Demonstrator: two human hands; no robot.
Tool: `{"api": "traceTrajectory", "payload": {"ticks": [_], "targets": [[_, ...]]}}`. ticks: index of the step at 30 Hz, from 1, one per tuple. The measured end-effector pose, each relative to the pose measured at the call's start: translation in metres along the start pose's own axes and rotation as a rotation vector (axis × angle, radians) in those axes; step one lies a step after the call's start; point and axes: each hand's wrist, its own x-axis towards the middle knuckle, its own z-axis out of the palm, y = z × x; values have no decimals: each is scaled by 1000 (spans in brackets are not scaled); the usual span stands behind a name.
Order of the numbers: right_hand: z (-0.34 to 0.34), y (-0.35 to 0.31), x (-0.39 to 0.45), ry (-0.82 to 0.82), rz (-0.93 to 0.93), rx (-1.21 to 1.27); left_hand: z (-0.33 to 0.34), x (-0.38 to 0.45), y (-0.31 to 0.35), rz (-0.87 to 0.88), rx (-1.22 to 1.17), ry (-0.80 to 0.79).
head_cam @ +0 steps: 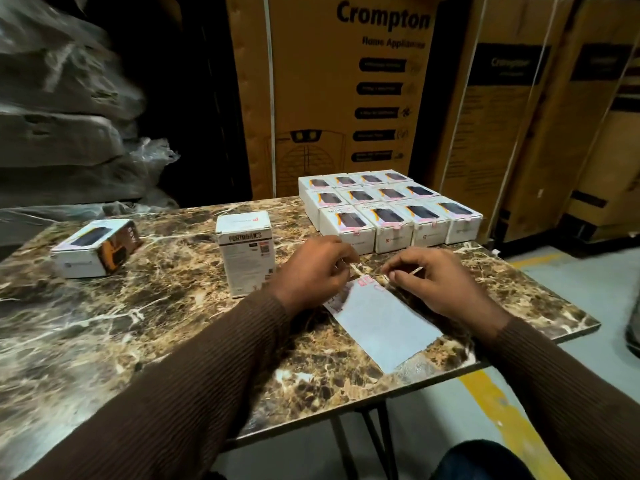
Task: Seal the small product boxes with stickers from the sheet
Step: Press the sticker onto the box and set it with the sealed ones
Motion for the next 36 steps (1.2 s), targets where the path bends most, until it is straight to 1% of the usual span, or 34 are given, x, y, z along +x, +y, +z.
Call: {"api": "traceTrajectory", "payload": {"ticks": [4,7,10,15,23,28,32,36], "targets": [[3,2,15,-59,-70,-68,11,-3,-5,-28,-40,2],[3,11,18,-104,-59,-18,12,-7,-10,-11,-79,-14],[2,17,16,-141,-89,-14,9,-9,-11,29,-72,-30],[3,12,15,-232,-184,-79,8,-11,-9,35,-46,-73],[6,15,15,-223,-188,-75,9,-11,-5,21,-48,-101],[7,17,16,-254,-181,-75,10,-10,-3,68,-71,-120],[8,18,16,-253,-170,-83,9,-10,0,108,-41,-154],[11,19,16,-241,-181,-91,10,-10,1,81,-43,-162]]}}
